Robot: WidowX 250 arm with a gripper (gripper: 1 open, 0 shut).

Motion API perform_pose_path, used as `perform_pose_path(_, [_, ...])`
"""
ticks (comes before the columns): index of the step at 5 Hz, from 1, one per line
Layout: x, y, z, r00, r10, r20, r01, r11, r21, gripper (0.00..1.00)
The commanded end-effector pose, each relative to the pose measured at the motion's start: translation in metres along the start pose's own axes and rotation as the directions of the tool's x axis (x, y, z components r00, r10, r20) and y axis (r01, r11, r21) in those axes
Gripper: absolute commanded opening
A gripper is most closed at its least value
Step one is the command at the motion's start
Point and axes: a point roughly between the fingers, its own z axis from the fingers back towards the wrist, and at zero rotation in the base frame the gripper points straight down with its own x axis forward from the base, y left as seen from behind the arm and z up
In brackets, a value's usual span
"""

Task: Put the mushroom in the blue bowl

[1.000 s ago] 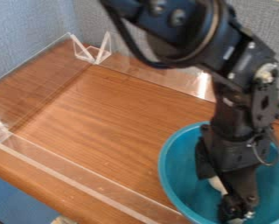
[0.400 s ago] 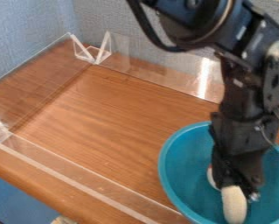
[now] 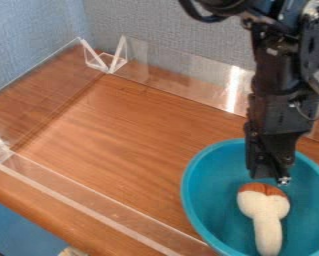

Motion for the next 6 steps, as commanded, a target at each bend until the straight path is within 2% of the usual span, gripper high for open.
perform_pose_path(1, [0.014,-0.007,0.013,0.993,-0.112,0.034,0.112,0.994,0.011,1.0])
perform_pose_path(2, [0.016,-0.02,0.013,0.98,-0.198,0.017,0.198,0.98,-0.007,1.0])
perform_pose_path(4, [0.025,-0.034,-0.017,0.984,-0.179,-0.01,0.179,0.984,-0.022,1.0])
perform_pose_path(5, [0.028,-0.03,-0.035,0.986,-0.166,-0.022,0.165,0.986,-0.035,1.0])
perform_pose_path(6, [0.029,-0.025,-0.047,0.987,-0.156,-0.029,0.155,0.987,-0.041,0.0])
